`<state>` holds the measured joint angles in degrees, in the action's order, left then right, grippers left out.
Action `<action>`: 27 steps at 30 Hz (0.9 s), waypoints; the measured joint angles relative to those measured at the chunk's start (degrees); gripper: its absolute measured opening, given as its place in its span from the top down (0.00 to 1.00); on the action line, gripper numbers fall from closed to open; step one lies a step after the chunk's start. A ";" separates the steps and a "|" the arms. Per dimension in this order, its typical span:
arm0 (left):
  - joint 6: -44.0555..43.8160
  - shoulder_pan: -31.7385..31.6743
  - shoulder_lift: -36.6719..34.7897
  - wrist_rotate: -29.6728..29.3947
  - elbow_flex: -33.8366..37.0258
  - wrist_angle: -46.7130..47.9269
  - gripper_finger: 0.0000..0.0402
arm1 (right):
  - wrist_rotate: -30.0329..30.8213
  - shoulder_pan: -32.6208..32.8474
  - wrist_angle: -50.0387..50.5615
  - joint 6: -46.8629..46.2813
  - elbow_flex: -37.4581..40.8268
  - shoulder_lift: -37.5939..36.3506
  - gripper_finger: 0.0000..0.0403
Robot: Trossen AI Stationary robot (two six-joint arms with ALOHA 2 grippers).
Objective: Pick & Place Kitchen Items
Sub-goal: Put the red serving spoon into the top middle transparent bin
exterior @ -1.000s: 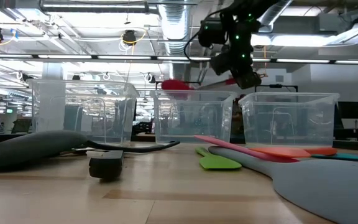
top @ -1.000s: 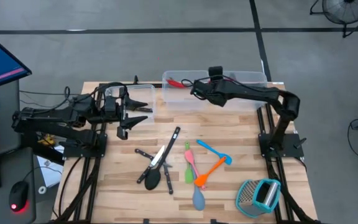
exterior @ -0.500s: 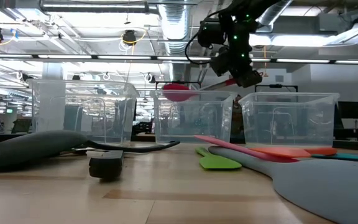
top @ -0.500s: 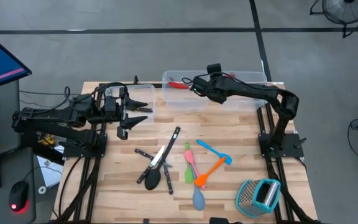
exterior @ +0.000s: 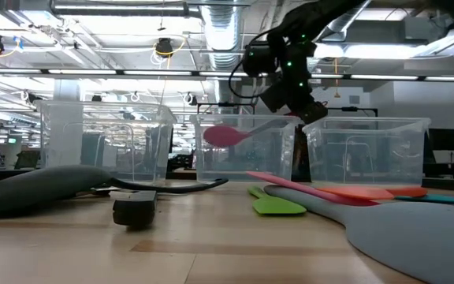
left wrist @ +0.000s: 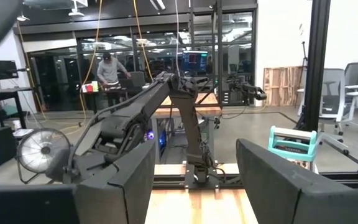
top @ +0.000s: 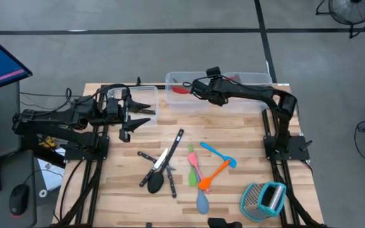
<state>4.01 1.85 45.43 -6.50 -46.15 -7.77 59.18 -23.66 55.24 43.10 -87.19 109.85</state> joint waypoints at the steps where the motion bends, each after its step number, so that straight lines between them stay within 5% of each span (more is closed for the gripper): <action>1: 0.00 0.00 0.00 0.00 0.00 0.02 0.49 | -0.02 0.02 -0.10 -0.08 -0.25 0.36 0.87; 22: 0.04 0.00 0.00 0.11 0.00 0.00 0.49 | -0.76 -0.20 1.16 -1.13 -1.53 0.84 0.73; 27: 0.02 0.00 0.00 0.28 0.00 0.00 0.49 | -3.73 0.51 1.62 -1.13 -2.66 -1.15 0.62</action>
<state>4.03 1.85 45.43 -6.22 -46.15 -7.77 55.45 -23.15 56.85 41.97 -89.84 108.70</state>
